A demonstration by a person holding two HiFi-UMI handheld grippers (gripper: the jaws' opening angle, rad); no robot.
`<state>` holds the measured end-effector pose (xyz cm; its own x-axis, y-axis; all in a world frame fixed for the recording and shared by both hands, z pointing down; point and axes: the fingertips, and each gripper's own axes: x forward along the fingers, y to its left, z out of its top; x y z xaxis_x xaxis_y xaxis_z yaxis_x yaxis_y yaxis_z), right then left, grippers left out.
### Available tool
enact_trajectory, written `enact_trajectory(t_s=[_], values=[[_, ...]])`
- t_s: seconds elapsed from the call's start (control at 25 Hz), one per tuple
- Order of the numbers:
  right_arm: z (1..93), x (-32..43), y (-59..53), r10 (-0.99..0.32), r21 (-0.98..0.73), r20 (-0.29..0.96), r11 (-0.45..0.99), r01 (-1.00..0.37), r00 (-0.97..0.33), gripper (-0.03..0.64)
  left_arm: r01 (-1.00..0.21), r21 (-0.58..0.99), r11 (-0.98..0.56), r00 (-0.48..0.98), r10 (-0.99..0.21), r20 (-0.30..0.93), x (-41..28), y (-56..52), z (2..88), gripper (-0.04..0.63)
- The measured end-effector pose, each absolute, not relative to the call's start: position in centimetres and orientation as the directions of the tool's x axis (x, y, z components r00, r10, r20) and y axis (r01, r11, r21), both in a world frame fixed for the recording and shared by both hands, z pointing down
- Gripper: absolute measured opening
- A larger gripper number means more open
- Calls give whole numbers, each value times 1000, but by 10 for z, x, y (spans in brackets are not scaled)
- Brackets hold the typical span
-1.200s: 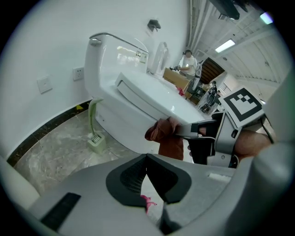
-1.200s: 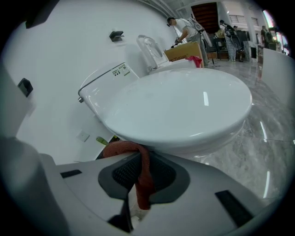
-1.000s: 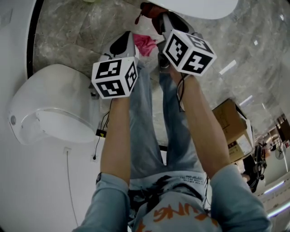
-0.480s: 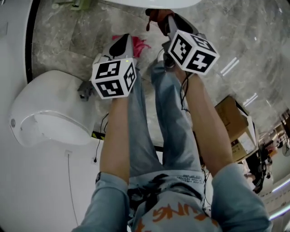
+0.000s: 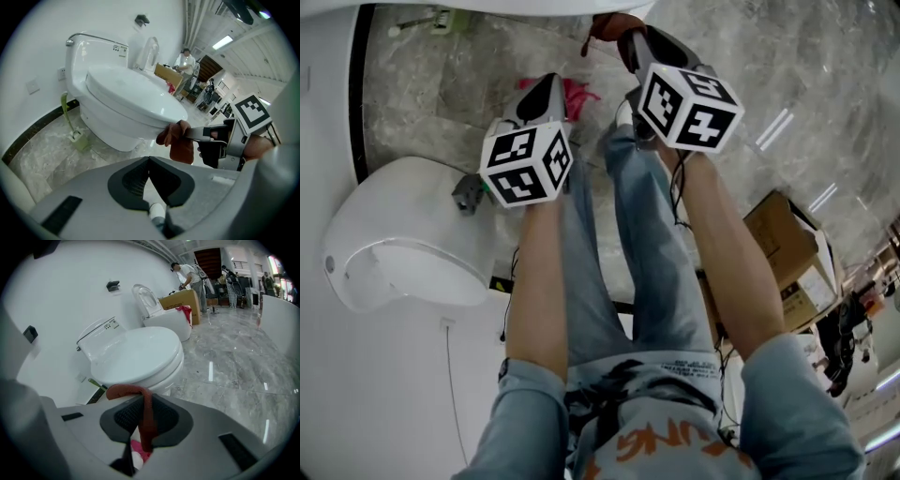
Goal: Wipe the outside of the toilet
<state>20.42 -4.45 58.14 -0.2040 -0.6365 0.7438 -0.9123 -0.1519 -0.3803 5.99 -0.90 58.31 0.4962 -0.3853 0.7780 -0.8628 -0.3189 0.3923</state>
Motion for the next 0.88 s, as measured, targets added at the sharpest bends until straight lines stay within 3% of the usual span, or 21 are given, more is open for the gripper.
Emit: enact_trajectory(t_s=[0.48, 0.88], values=[[591, 90, -22, -580, -424, 758, -89, -901, -299, 52, -877, 384, -288, 472, -370, 800, -23, -14, 597, -6], [622, 10, -80, -574, -418, 772, -134, -899, -273, 52, -892, 355, -278, 442, -382, 812, -118, -54, 620, -5]])
